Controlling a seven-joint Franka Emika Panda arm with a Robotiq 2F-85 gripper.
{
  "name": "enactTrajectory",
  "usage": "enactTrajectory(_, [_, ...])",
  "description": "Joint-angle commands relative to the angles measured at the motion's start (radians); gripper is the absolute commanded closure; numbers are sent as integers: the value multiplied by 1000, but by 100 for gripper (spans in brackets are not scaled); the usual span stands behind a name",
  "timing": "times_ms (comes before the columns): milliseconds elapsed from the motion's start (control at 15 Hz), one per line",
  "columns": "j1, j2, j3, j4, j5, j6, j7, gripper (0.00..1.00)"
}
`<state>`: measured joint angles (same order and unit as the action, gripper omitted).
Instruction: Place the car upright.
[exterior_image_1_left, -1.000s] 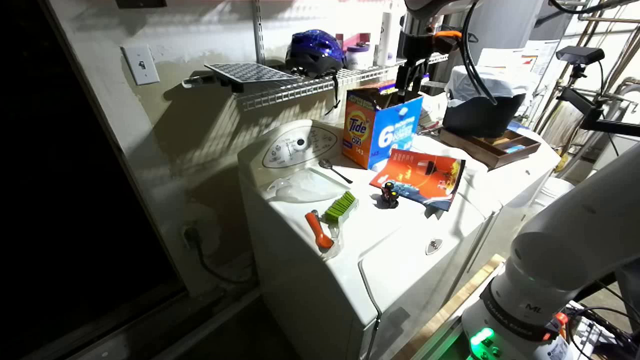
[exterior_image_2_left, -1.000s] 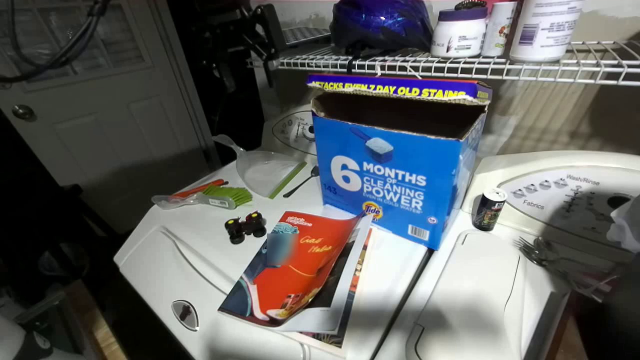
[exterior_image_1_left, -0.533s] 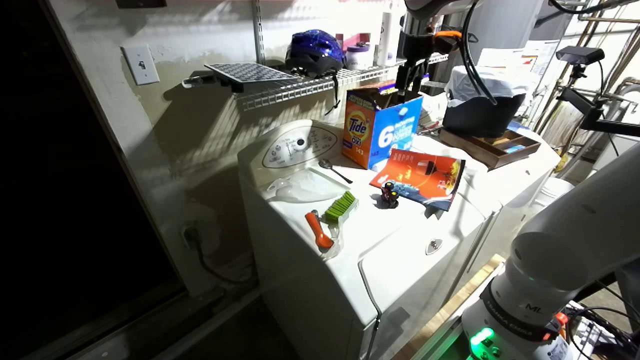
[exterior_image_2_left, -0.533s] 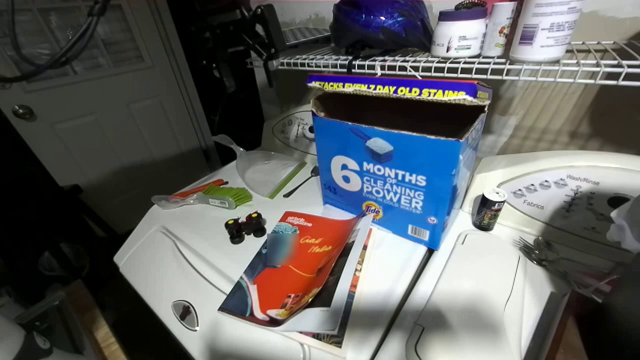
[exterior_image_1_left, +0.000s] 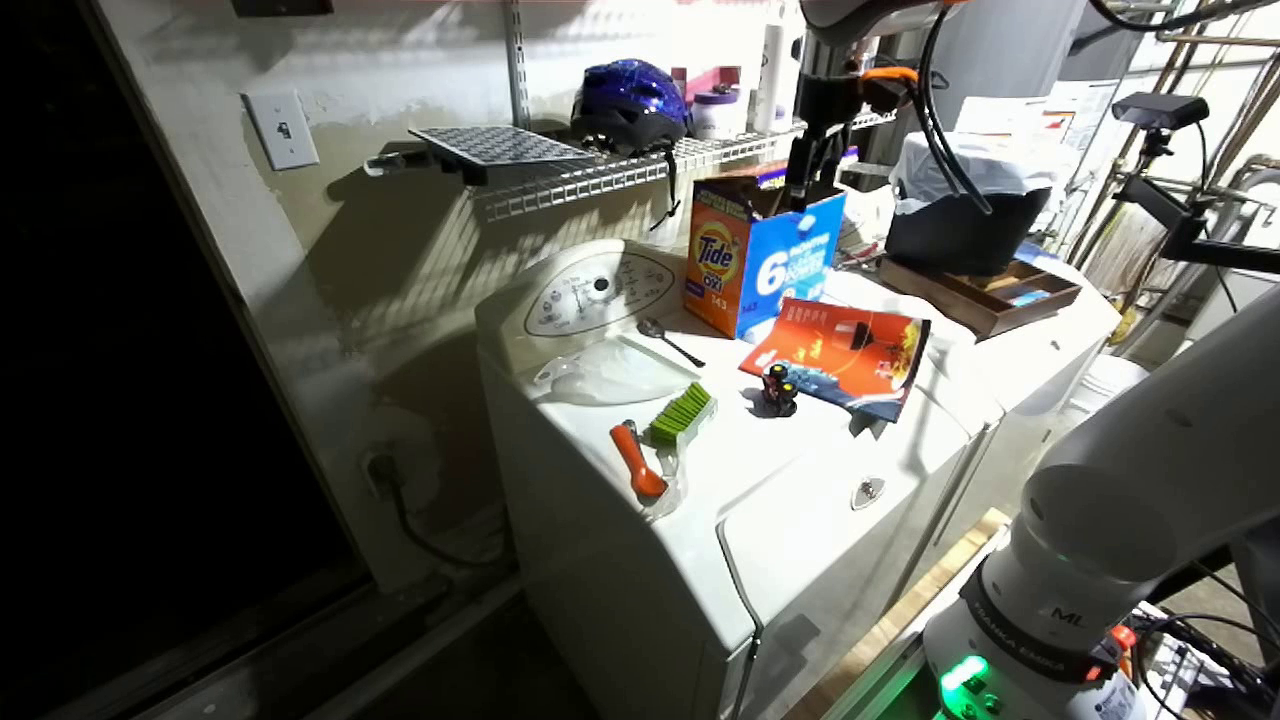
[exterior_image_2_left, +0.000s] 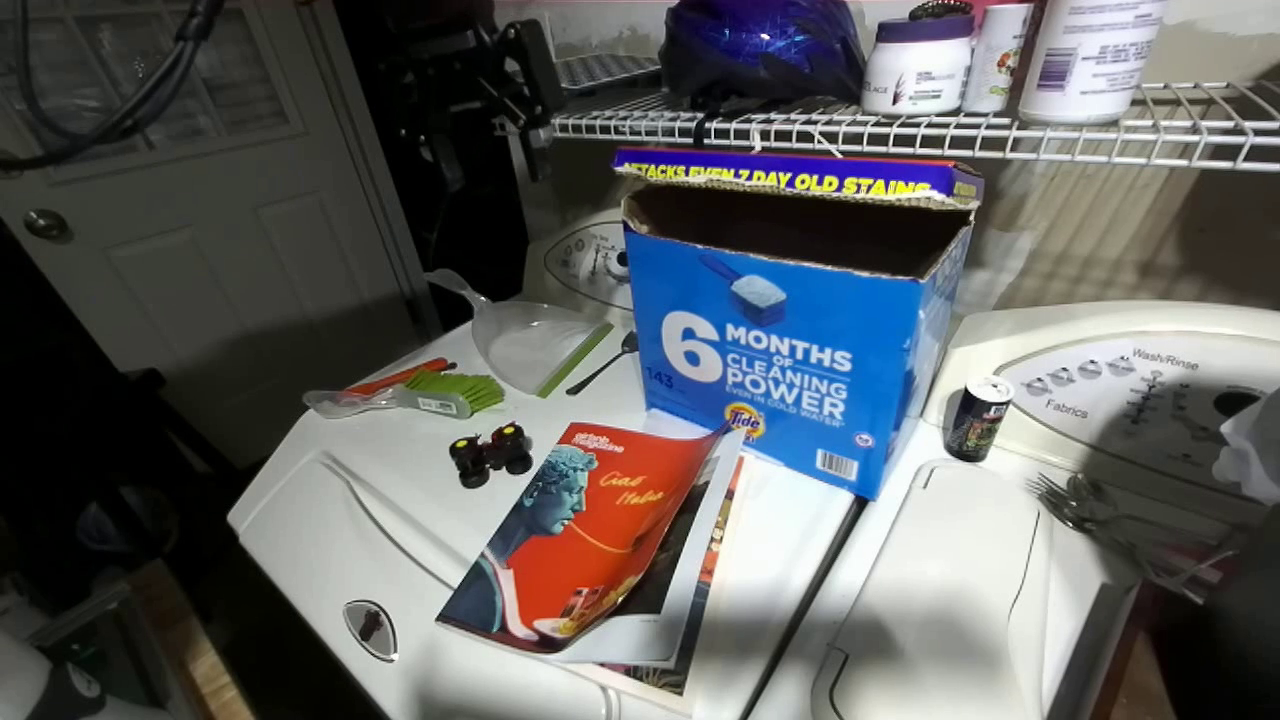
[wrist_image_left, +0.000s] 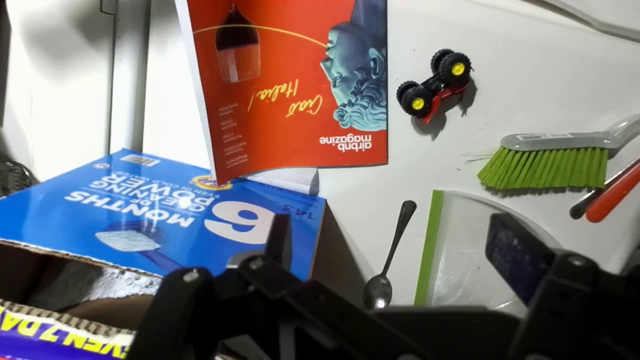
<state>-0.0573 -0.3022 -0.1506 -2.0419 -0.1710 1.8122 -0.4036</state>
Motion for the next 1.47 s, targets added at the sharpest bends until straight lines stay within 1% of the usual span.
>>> enactTrajectory(0, [27, 14, 62, -33, -56, -43, 15, 0])
enactTrajectory(133, [41, 23, 96, -59, -94, -40, 25, 0])
enactTrajectory(267, [55, 44, 125, -94, -145, -12, 24, 0])
enactTrajectory(400, [67, 76, 145, -111, -177, -22, 27, 0])
enactTrajectory(467, [68, 95, 158, -123, -213, -22, 46, 0])
enactTrajectory(600, [74, 129, 172, -140, -252, -21, 60, 0])
enactTrajectory(867, [91, 198, 192, -167, -283, -38, 49, 0])
enactTrajectory(1000, [102, 221, 212, -176, -364, -58, 58, 0])
enactTrajectory(1067, [92, 202, 192, -175, -297, -31, 42, 0])
enactTrajectory(1200, [99, 221, 203, -181, -330, -33, 46, 0])
enactTrajectory(1400, [100, 223, 205, -180, -335, -36, 46, 0])
